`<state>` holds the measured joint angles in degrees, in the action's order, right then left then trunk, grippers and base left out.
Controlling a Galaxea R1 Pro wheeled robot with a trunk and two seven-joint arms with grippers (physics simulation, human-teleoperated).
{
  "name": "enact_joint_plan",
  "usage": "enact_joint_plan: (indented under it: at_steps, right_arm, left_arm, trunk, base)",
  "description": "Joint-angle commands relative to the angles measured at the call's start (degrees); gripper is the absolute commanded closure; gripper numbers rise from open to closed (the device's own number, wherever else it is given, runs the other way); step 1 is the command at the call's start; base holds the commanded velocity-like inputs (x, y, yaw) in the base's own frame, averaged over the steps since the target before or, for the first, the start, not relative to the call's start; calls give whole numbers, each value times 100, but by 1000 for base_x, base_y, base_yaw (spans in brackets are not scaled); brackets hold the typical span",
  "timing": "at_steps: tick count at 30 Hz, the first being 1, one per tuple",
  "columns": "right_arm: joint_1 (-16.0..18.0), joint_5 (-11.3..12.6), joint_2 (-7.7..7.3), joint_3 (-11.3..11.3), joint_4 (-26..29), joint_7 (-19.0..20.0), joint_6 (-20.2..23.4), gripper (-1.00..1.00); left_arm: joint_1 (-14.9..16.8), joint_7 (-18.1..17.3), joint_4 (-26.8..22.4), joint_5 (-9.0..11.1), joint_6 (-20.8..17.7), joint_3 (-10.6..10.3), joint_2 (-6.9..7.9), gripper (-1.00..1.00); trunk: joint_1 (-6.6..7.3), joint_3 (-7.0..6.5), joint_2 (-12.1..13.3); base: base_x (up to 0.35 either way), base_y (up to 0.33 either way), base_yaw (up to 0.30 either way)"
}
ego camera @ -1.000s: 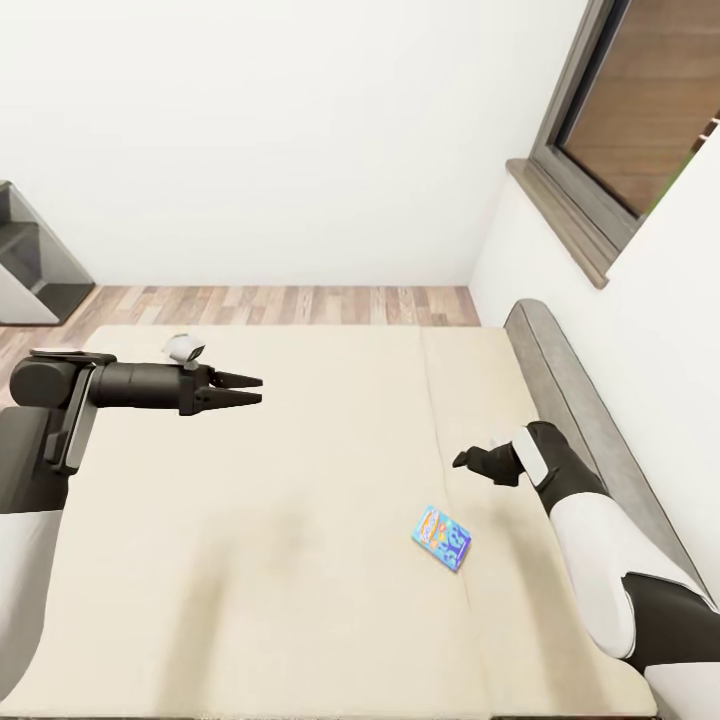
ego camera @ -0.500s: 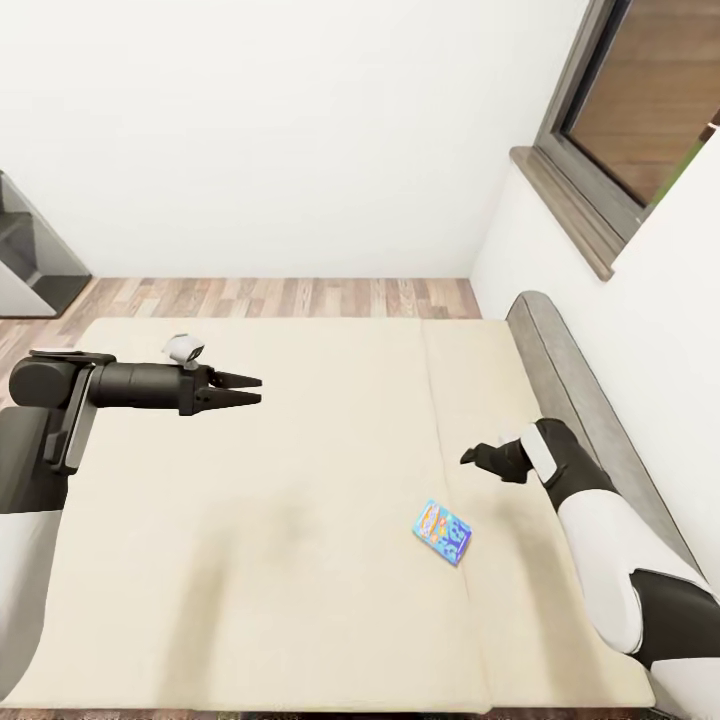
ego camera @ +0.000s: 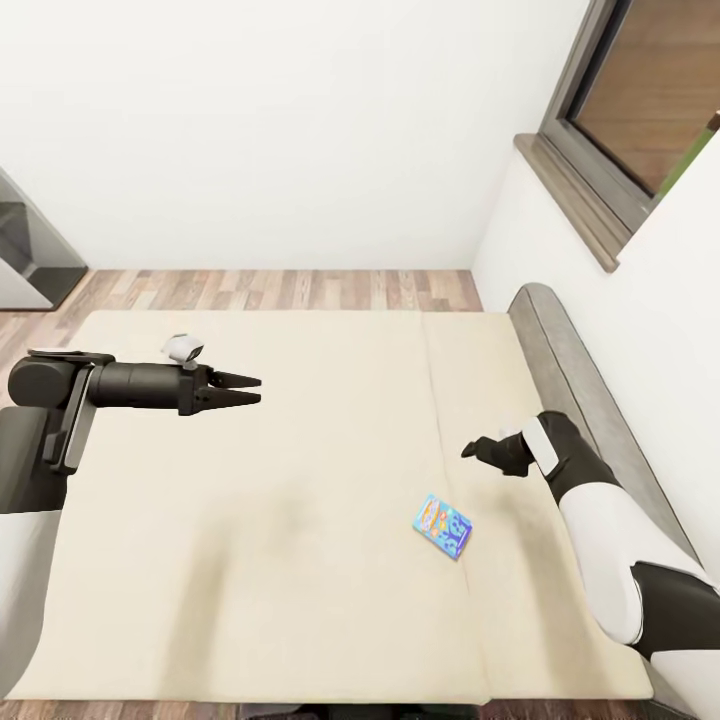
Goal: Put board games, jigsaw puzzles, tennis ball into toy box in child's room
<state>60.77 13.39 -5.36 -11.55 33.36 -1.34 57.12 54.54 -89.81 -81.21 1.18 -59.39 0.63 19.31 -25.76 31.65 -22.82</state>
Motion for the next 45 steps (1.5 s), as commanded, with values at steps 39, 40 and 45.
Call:
enact_joint_plan:
  at_steps: [39, 40, 45]
  right_arm:
    - [48, 23, 9, -20, 4, -2, 19, -100]
    - [48, 23, 9, -21, 4, -1, 19, -100]
    - [49, 23, 10, -18, 4, 1, 19, -100]
  left_arm:
    - [4, -19, 0, -5, -61, 11, 4, -100]
    - [4, -19, 0, -5, -61, 12, 4, -100]
    - [4, -19, 0, -6, -61, 14, 10, -100]
  trunk:
    - [-3, 373, -10]
    - [-3, 382, -10]
    - [-3, 429, -10]
  base:
    - [0, 0, 0]
    - [0, 0, 0]
    - [0, 0, 0]
